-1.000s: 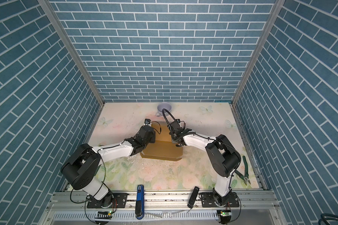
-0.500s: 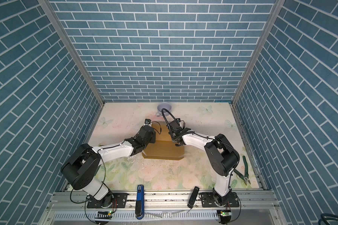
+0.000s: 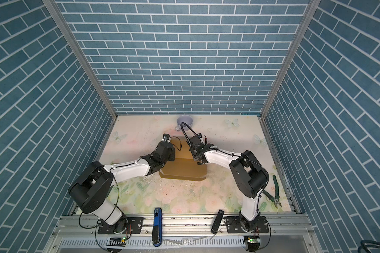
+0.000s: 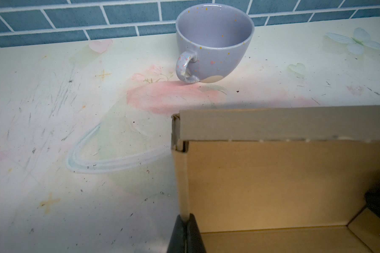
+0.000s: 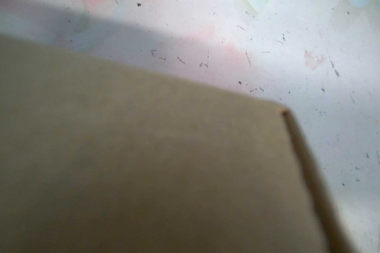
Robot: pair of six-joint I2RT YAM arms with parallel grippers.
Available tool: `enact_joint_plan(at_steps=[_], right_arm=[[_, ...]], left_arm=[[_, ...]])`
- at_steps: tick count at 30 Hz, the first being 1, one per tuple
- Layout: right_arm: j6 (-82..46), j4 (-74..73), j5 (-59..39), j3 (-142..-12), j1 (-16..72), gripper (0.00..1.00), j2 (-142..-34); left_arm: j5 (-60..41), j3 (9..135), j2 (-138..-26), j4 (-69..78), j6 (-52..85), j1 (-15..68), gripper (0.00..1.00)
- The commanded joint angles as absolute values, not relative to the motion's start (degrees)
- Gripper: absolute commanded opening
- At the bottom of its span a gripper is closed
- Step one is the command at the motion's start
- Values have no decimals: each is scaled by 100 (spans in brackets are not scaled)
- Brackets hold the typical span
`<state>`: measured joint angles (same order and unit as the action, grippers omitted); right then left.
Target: Fold the paper box
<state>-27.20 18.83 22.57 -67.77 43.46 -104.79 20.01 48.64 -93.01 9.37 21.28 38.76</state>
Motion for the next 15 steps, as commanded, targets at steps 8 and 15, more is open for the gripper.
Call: enact_joint_plan(at_steps=[8, 15], right_arm=[[-2601, 1822, 2025, -6708, 4403, 27, -10056], [-2654, 1787, 2076, -6637, 4404, 27, -9946]], left_arm=[[1846, 4763, -9422, 642, 2180, 3946, 0], [1889, 4742, -9388, 624, 2180, 3946, 0]])
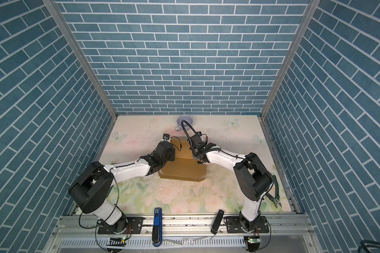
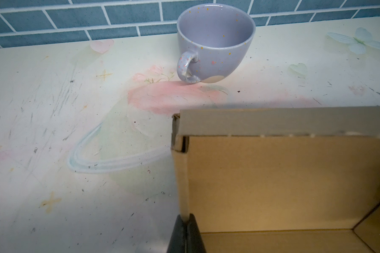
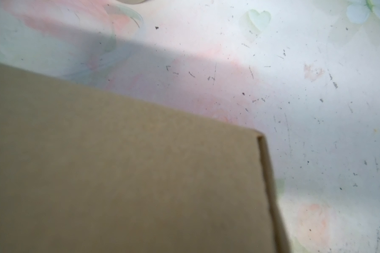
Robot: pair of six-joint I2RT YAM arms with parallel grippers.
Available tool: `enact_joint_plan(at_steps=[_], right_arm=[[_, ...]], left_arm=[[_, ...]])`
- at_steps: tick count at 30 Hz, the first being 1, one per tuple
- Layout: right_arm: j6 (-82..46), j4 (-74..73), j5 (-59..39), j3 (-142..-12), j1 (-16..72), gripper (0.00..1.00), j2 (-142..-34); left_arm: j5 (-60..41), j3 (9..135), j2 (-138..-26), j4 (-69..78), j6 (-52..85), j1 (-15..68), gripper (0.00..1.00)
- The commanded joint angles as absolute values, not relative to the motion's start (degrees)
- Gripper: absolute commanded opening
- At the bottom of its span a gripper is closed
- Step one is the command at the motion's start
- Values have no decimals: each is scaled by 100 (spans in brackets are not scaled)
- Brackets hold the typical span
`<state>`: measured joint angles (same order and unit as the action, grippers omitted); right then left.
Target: Fold the paper box
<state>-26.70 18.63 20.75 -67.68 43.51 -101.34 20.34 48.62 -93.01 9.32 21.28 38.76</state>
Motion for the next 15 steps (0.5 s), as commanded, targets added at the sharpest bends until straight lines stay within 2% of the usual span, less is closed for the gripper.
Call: enact_joint_plan(at_steps=[1, 10, 15], right_arm=[[-2671, 1794, 2114, -6636, 4409, 28, -9941], [-2811, 1822, 2429, -6653, 4408, 28, -9870], [-2864, 1844, 2482, -6674, 4403, 22, -9976]], left_arm=[[1890, 4729, -9387, 624, 2171, 3946, 0], [1889, 4730, -9360, 624, 2151, 3951, 0], [1898, 4742, -9317, 581, 2124, 3947, 0]])
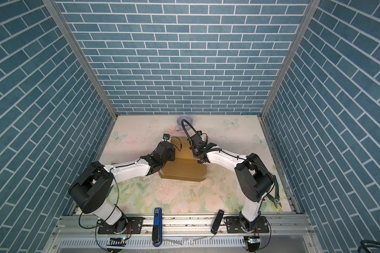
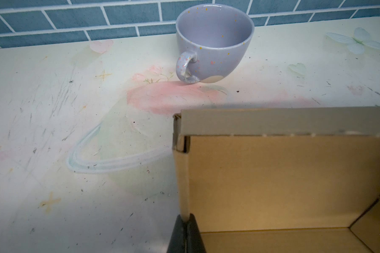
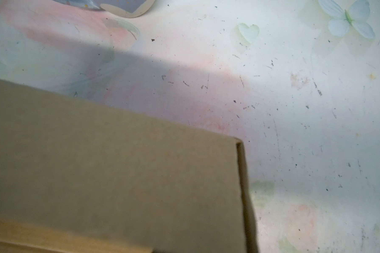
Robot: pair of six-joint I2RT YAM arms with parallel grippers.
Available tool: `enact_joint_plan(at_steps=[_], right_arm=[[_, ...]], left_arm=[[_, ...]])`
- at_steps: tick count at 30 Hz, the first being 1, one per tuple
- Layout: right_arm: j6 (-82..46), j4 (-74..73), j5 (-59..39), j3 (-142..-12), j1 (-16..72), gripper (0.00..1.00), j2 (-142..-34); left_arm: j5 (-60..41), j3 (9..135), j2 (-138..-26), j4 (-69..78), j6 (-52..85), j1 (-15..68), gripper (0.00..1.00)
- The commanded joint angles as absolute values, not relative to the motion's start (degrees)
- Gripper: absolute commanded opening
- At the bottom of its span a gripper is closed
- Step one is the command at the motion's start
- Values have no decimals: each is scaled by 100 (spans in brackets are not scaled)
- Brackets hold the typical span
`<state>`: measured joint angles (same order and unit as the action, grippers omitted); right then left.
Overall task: Fold the paper box
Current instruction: 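Hold both box walls upright with both grippers, pressing the corner together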
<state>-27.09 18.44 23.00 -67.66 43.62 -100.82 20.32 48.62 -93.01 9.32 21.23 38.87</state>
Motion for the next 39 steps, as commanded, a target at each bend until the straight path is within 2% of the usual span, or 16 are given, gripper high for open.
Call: enact_joint_plan(at_steps=[1, 8, 19, 25, 29, 39], right_arm=[[-2889, 1835, 2510, -6663, 4403, 21, -9992], [-2936, 1797, 2591, -6671, 4404, 13, -10084], [-2936, 1802, 2602, -6715, 4403, 8, -10142], [-2919, 1827, 2575, -6715, 4403, 10, -10142], [-2927, 1855, 2472, -6748, 4399, 18, -10193], [-3172, 1887, 2218, -6538, 4421, 24, -10214]], left_arm=[[1894, 4745, -9308, 566, 2109, 3947, 0], [1918, 4793, -9278, 465, 2046, 3946, 0], [2029, 4893, -9245, 304, 1969, 3946, 0], [2059, 4940, -9291, 268, 1947, 3947, 0], [2063, 4947, -9291, 268, 1960, 3946, 0], [2088, 4983, -9290, 182, 1955, 3946, 0]])
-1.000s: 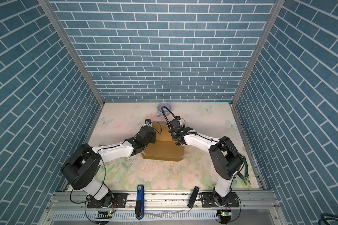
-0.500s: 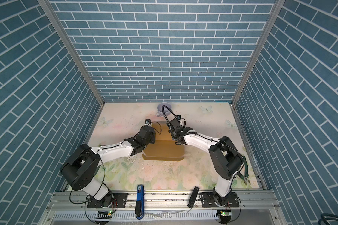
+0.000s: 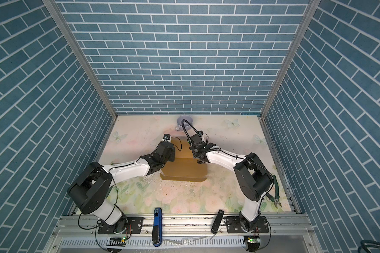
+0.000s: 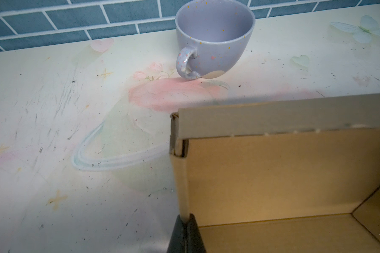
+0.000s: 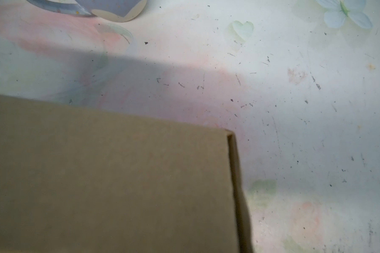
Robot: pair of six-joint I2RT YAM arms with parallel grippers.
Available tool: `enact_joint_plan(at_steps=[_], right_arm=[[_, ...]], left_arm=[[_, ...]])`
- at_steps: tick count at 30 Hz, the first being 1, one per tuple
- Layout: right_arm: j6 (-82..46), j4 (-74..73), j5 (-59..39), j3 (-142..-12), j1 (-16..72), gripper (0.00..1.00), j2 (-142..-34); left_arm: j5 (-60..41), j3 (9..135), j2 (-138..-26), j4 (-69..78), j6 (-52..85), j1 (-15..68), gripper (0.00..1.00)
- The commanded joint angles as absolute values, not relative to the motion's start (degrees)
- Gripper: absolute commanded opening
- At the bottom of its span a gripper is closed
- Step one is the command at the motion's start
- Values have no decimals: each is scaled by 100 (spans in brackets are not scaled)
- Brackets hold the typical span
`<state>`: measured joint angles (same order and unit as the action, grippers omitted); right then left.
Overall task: Fold the paper box
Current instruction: 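Hold both box walls upright with both grippers, pressing the corner together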
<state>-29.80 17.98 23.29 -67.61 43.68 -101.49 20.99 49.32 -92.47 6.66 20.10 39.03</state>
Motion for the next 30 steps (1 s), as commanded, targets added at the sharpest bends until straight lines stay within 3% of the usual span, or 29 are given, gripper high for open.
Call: enact_joint_plan(at_steps=[1, 30], right_arm=[[-3196, 1875, 2183, -6515, 4428, 24, -10198], [-3059, 1998, 1534, -6645, 4294, 28, -9905]], left_arm=[[2084, 5000, -9304, 152, 1958, 3946, 0], [1901, 5209, -9910, 147, 1795, 3788, 0]])
